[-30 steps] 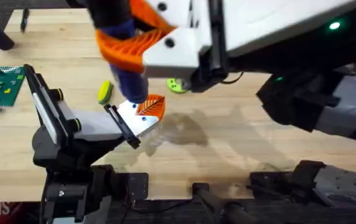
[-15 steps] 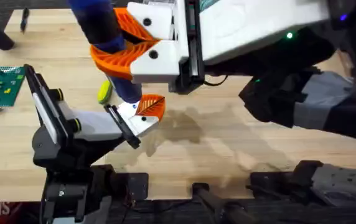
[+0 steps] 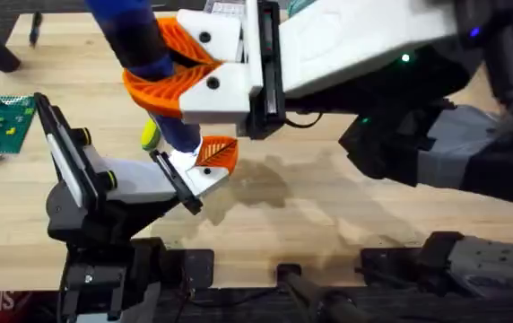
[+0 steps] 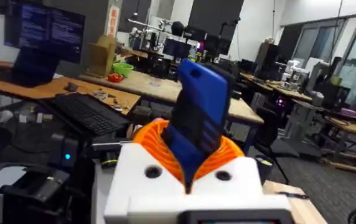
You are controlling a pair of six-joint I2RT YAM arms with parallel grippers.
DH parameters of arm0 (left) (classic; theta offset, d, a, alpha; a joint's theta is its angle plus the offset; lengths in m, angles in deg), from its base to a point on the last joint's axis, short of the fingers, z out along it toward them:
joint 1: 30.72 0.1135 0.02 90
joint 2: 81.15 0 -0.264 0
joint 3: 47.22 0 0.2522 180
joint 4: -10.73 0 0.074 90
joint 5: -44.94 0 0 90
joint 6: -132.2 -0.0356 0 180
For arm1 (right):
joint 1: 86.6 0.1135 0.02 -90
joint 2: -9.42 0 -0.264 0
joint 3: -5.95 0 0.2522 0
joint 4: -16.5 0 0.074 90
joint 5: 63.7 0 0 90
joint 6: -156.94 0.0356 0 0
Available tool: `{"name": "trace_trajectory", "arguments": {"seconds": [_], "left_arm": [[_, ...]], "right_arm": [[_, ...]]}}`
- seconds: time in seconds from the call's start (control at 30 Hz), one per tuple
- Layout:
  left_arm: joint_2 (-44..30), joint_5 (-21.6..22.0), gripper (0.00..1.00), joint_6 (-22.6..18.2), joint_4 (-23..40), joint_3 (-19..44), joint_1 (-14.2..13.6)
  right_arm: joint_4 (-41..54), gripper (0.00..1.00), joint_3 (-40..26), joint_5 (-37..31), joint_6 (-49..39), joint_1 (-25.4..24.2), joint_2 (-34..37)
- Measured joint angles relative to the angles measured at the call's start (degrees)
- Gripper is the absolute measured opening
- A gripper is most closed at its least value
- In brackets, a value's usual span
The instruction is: Pick up the gripper from the table and insert it into the empty holder that is missing its gripper. Then pick up a screw, insert it into the mounting hole, and use the screwdriver to tighten it. Finally, clean up the table by picking up the vegetable and placing it into the bucket.
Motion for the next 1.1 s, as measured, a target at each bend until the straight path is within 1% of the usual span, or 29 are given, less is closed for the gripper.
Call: {"name": "trace_trajectory", "arguments": {"seconds": [1.1], "left_arm": [[0.0, 0.0, 0.005, 0.0, 0.0, 0.0, 0.0]], "right_arm": [[0.0, 0.009, 0.0, -0.6, -0.4, 0.0, 2.7]]}}
